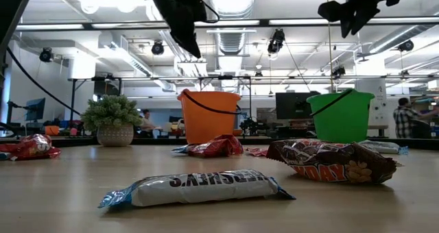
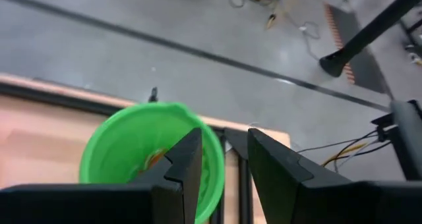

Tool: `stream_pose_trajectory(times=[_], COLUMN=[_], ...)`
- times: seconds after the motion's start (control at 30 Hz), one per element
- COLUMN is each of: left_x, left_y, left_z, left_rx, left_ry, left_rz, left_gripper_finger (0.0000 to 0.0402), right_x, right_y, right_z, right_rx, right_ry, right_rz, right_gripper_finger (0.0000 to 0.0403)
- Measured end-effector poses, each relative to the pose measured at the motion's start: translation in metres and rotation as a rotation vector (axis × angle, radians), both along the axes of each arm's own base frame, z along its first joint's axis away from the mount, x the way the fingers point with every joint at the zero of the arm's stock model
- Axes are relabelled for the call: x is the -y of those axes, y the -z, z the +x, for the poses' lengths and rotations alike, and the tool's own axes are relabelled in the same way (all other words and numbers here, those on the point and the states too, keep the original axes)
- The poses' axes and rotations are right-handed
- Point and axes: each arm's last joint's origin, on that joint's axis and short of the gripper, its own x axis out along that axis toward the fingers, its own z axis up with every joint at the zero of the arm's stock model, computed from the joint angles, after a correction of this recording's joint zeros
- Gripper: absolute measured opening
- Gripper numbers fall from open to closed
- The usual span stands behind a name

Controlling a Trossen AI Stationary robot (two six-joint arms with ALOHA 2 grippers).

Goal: Sort candy
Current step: Put the red candy into the green bucket

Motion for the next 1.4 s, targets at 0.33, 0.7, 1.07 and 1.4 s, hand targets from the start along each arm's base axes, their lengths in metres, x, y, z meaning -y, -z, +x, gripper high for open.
stream_pose_trajectory(times=[0.33, 0.7, 1.07, 1.4], left_x=[0.002, 0.016, 0.029, 0.029], left_y=[0.001, -0.049, -0.088, -0.081], left_z=[-0.003, -0.023, -0.041, -0.042], left_rx=[-0.029, -0.035, 0.025, -0.033], left_ry=[0.0, 0.012, -0.009, -0.035], left_rz=[-0.02, -0.015, 0.011, -0.011], left_gripper_finger=[0.0141, 0.0142, 0.0142, 0.0142], right_x=[-0.001, 0.008, 0.016, -0.002], right_y=[0.005, 0.025, 0.053, 0.085], right_z=[0.006, 0.034, 0.082, 0.13], right_rx=[0.0, -0.039, 0.105, 0.154], right_ry=[-0.101, -0.209, -0.357, -0.455], right_rz=[0.127, 0.317, 0.564, 0.727], right_gripper_finger=[0.0112, 0.0178, 0.0205, 0.0199])
